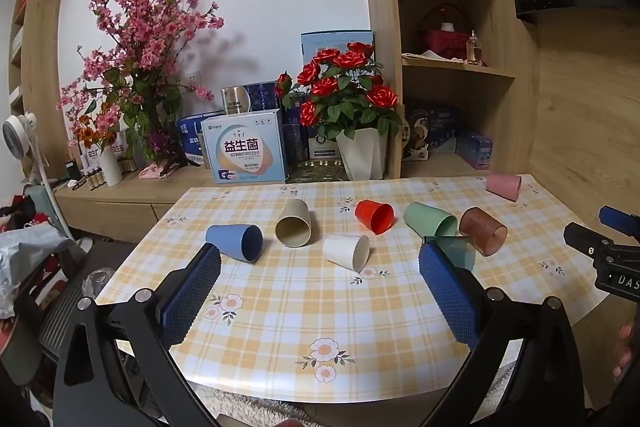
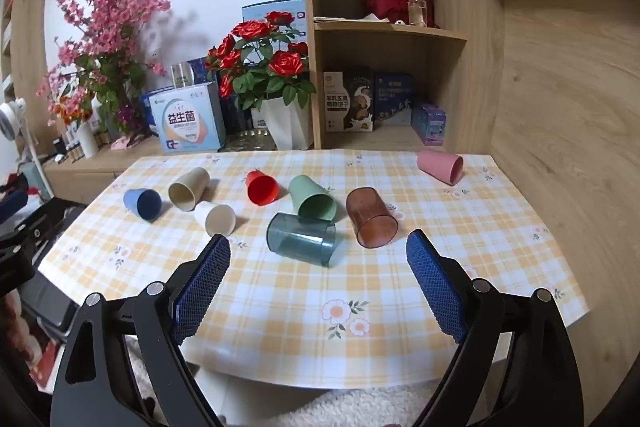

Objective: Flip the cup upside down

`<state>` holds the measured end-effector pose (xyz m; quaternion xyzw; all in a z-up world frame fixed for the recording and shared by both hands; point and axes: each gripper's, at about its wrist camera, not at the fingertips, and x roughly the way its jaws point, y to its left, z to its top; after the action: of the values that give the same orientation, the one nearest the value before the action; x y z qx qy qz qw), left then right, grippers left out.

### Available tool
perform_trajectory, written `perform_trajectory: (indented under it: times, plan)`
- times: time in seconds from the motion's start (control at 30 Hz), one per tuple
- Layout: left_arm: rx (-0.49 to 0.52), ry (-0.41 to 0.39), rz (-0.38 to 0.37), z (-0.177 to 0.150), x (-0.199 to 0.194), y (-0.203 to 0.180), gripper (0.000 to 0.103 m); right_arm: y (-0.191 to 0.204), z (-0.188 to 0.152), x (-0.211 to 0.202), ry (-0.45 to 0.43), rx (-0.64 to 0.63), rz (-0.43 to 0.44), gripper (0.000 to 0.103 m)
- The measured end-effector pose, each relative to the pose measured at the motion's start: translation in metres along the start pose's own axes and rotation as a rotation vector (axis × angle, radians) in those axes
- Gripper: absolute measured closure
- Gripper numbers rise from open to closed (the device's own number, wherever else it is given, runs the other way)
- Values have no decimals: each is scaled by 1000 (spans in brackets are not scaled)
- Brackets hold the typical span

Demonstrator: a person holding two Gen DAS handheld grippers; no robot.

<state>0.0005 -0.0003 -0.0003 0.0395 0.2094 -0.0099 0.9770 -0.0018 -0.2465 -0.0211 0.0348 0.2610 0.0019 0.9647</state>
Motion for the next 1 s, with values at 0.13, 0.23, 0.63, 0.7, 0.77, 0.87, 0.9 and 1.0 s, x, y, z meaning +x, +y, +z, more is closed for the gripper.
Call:
perform_trajectory:
  times: [0.13, 0.23, 0.63, 0.7, 0.77, 0.87, 0.9, 1.0]
  plan:
    - [20, -17, 11, -1, 0, -2, 6, 0, -1, 0, 7, 0, 2, 16]
    - [18, -16, 12, -1, 0, -4, 6, 0, -1, 1, 10, -1, 2, 16]
    - [-6, -9, -4, -2, -6, -2, 6, -3, -1, 0, 11, 6, 4, 16]
    - [-11, -9, -2, -1, -3, 2, 6, -2, 0, 2, 13, 5, 1, 16]
    - [-14, -11, -2, 0, -4, 3, 6, -3, 2, 2, 15, 6, 2, 16]
    - [-10, -12, -3, 0, -4, 2, 6, -1, 1, 2, 16, 6, 1, 16]
    - [-9, -12, -3, 0, -4, 2, 6, -2, -4, 1, 17, 11, 0, 16]
    - [-10, -13, -2, 0, -3, 1, 6, -4, -5, 2, 17, 20, 0, 16]
